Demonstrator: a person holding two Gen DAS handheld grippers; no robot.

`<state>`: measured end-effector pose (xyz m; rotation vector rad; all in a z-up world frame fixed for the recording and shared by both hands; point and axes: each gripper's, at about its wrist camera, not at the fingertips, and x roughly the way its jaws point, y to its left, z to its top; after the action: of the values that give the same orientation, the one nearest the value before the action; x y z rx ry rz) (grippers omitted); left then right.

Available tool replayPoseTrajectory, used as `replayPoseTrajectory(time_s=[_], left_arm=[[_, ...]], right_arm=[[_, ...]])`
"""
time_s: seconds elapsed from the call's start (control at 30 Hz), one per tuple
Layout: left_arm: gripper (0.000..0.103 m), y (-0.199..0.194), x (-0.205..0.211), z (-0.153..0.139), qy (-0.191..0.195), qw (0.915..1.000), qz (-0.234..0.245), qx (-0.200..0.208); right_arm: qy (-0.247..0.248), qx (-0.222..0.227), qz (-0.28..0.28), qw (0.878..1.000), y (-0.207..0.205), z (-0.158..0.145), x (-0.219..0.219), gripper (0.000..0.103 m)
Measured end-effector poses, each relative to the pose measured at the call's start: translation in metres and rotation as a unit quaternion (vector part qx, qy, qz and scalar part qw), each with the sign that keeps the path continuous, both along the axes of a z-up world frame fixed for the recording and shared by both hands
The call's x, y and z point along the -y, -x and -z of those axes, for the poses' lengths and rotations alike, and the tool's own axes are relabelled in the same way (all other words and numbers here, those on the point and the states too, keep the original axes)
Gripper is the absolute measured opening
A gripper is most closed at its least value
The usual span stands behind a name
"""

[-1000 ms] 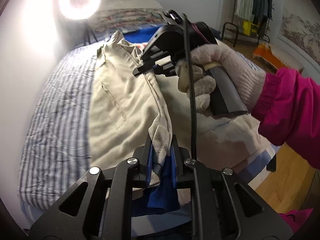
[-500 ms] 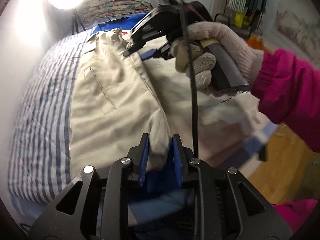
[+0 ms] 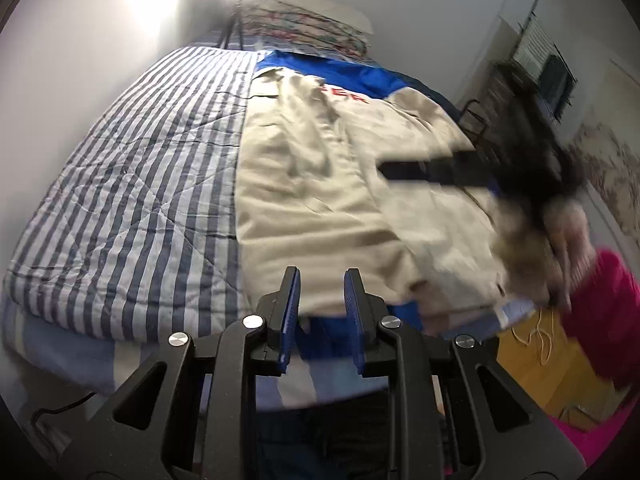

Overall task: Fold large clothes
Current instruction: 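Open both tools and release the narrowed jacket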

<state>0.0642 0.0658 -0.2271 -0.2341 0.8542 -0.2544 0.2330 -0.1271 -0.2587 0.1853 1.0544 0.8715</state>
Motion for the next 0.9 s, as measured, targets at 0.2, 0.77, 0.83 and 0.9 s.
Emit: replayPoseTrajectory(time_s=[0.2,0.77,0.83,0.9], left_arm=[[0.021,-0.020,-0.002,0.037,-0.003,0.9990,0.006,-0.044],[0.022,0.018,0.002,-0.020,-0.008,0.9996,0.027,-0.003],[0.028,0.026,0.004,-0.039,0.000,0.9993,0.034,0.014],[0.038,0.031,0.008,-0.055,0.006,0.9987,0.042,0.029]], right_arm=[[0.047,-0.015,-0.015,0.999,0.030,0.041,-0.017,0.028],[0.012,0.045,0.093,0.995,0.055,-0.012,0.070,0.048],[0.012,0.072,0.134,0.988,0.066,-0.026,0.105,0.053],[0.015,0.082,0.163,0.983,0.074,-0.035,0.132,0.056]])
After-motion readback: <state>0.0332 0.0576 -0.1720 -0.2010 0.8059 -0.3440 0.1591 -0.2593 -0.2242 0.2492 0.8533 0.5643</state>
